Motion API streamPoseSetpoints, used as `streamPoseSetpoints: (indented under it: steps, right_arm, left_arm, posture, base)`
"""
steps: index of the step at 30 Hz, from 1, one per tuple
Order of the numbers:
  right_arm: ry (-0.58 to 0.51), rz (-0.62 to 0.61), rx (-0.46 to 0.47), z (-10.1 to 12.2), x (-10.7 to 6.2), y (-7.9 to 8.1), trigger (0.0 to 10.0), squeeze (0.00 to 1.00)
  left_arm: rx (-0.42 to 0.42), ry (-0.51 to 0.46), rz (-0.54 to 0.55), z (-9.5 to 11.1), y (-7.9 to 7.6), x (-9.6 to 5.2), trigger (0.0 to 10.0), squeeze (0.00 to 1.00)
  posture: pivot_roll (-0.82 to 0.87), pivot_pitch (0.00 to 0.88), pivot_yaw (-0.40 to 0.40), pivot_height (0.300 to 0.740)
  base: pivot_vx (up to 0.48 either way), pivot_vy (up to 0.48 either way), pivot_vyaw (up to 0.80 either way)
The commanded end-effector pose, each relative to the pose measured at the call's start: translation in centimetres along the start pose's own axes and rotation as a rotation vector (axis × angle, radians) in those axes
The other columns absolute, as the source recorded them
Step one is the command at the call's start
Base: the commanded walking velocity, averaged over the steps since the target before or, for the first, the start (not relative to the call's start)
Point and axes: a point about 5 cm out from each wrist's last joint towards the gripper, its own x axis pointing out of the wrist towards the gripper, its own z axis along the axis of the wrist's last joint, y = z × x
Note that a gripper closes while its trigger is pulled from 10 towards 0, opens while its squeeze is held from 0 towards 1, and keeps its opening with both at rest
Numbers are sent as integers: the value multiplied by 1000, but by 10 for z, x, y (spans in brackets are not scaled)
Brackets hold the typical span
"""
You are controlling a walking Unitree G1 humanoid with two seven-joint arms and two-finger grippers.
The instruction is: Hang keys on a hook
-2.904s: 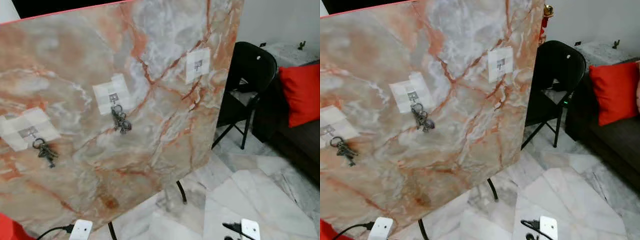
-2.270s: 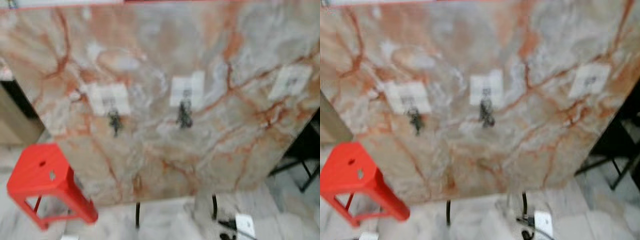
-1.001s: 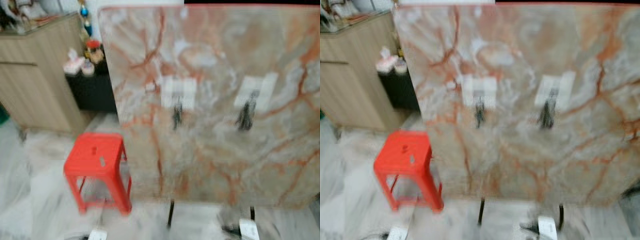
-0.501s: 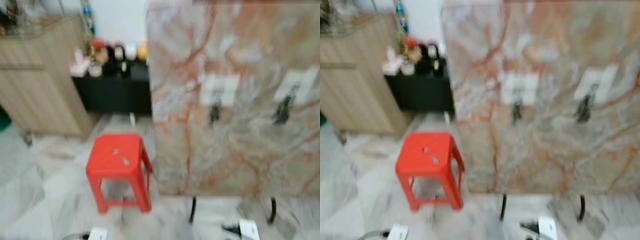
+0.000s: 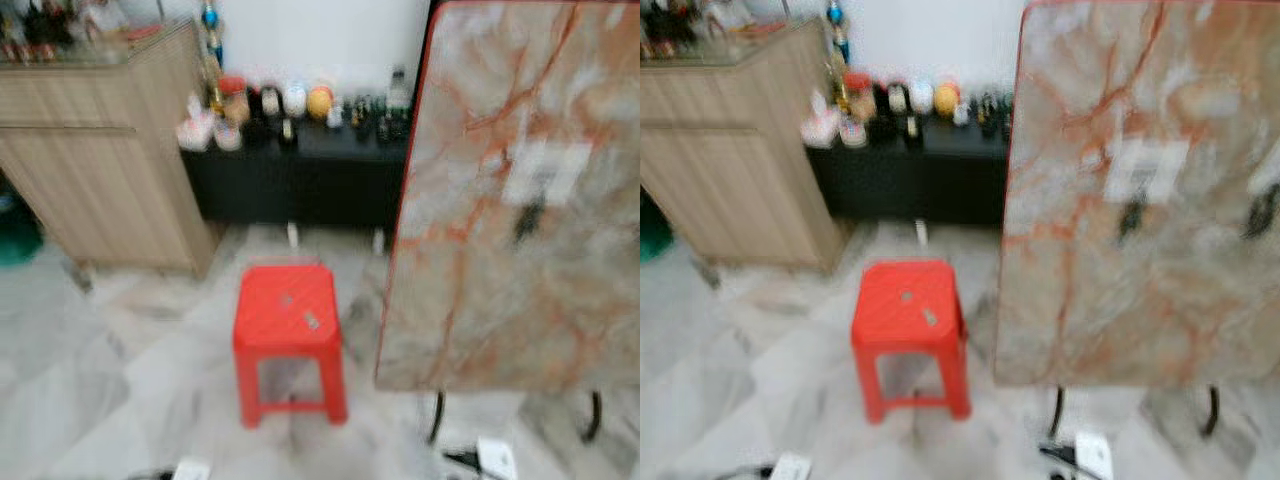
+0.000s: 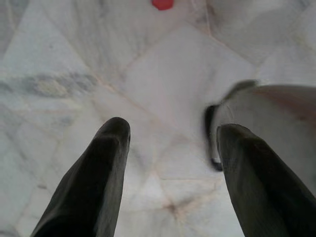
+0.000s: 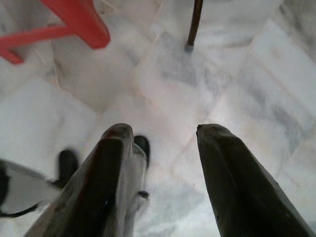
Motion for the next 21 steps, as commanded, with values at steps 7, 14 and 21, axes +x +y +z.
streamPoseSetpoints:
  steps: [7,14,21]
  right_arm:
    - [-34,17,10,11,2,6,10000,0]
    - [-34,15,16,11,2,7,10000,0]
    - [-36,20,11,12,3,8,10000,0]
  left_arm:
    - [-17,8,26,-2,8,-1,10000,0]
    - [-9,8,30,-2,9,-1,10000,0]
    - [-9,5,29,-2,10,-1,10000,0]
  posture:
    - [48,0,-37,713]
    - [48,0,-34,713]
    - [44,0,-27,713]
  base:
    - [0,480,0]
    - [0,259,0]
    - [0,0,0]
